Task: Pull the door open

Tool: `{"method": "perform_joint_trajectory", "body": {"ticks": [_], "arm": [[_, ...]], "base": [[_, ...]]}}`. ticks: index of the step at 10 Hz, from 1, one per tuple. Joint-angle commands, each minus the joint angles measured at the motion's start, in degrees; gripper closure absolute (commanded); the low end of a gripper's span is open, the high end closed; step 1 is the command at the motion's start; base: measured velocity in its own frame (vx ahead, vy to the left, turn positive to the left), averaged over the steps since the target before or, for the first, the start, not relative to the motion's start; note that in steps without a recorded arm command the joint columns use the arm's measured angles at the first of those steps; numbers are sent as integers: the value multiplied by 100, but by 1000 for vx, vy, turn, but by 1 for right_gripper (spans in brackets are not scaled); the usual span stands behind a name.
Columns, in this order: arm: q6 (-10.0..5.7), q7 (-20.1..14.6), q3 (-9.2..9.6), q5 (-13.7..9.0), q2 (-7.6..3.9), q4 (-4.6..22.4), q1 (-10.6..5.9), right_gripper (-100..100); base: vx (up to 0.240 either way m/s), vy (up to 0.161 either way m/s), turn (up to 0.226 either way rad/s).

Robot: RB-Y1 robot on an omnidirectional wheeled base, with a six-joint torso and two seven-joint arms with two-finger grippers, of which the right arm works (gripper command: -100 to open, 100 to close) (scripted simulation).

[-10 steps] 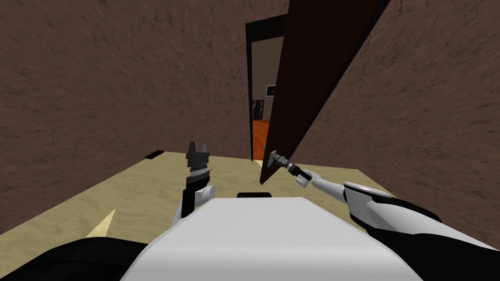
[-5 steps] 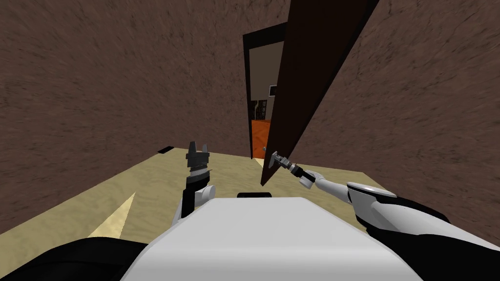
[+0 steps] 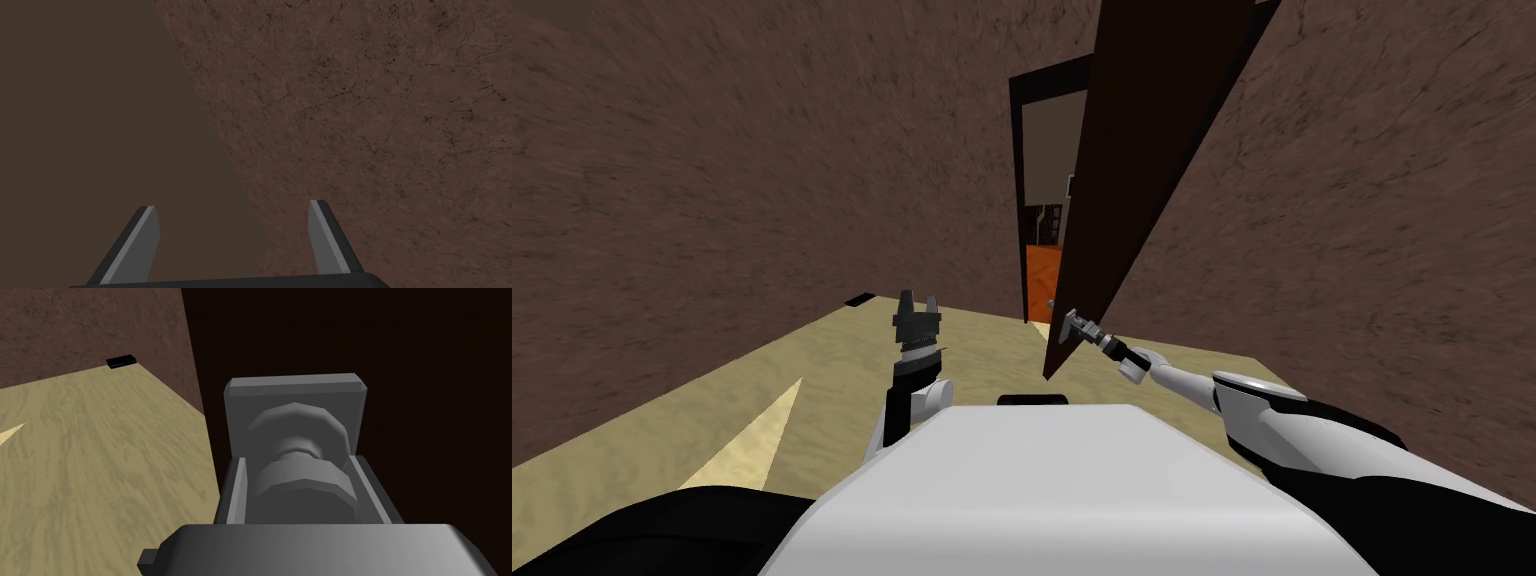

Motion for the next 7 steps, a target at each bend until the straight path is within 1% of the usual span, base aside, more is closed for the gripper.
{"method": "perform_joint_trajectory", "body": {"ticks": [1,2,3,5,6,7], "arm": [[125,78,-47,-14,109,38,-39,100],[204,127,-80,-23,201,63,-78,100],[248,155,-99,-27,252,77,-99,100],[434,270,-179,-47,467,136,-191,100],[484,300,-200,-53,524,152,-215,100],[586,364,-243,-64,643,184,-266,100]], "base": [[-145,-169,97],[-131,-158,104],[-114,-130,79],[-132,-171,122],[-134,-168,104],[-131,-158,114]]}}
